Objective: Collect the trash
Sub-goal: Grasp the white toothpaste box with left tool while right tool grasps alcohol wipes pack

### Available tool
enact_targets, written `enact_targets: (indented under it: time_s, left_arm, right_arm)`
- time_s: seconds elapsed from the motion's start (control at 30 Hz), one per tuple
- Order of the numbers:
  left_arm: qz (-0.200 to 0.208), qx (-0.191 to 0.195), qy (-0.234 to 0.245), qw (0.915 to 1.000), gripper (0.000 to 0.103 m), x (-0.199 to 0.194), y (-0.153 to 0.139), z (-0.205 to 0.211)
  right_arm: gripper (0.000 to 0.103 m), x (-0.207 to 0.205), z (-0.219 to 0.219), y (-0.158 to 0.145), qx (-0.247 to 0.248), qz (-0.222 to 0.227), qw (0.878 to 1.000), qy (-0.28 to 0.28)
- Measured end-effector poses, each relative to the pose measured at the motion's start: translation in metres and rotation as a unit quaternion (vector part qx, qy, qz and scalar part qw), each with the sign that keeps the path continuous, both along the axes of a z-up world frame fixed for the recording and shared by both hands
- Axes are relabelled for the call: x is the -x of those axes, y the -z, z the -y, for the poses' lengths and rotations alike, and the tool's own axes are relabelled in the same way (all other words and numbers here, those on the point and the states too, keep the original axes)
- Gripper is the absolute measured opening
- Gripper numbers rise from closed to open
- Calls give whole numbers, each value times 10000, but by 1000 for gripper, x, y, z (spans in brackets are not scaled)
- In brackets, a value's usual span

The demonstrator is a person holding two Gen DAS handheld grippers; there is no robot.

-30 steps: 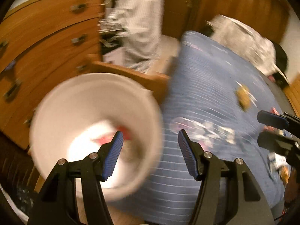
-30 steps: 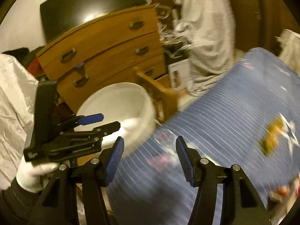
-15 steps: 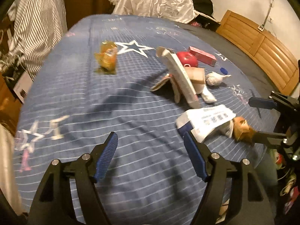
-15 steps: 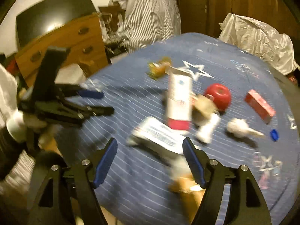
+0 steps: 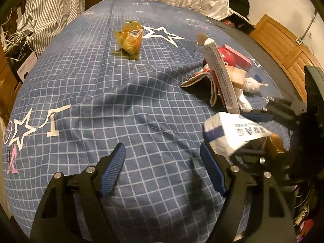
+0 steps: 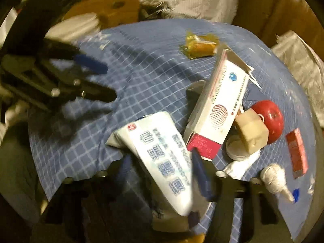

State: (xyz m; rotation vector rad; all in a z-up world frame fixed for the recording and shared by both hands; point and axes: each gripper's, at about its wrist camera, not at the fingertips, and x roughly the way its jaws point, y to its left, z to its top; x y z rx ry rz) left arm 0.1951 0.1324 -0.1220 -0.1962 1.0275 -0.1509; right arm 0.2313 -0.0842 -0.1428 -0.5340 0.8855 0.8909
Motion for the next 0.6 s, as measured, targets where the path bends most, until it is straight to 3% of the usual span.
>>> enact_targets:
  time_s: [0.1,0.2,0.37,0.43,0.47,0.6]
  left_arm:
    - [65,109,21,9999,73,-8,0,9]
    - [215,283,110,9993,73,-18,-3,28]
    - [477,631,130,9968,79,-36,-10,58]
    - [540,702,169,9959,79,-41,-12,69]
    - [594,728,216,9953,79,-43,-13,77]
    - [522,725,267,9956,79,-58,-11,95]
  right_arm:
    - [38,-13,22,-9,-796,-344,9948,533]
    - [37,-23,60,-19,-1665,-702,9775,1091]
    - [37,-27,109,-27,-2811,-1223,9381,1610]
    - [37,-28,133,-31,-3278,-1347,9164,1861]
    - [37,-30,143,-31,-3449,-1389,9068,1986]
    - [37,-36,166,-29,-3589,-1344,8959,2248]
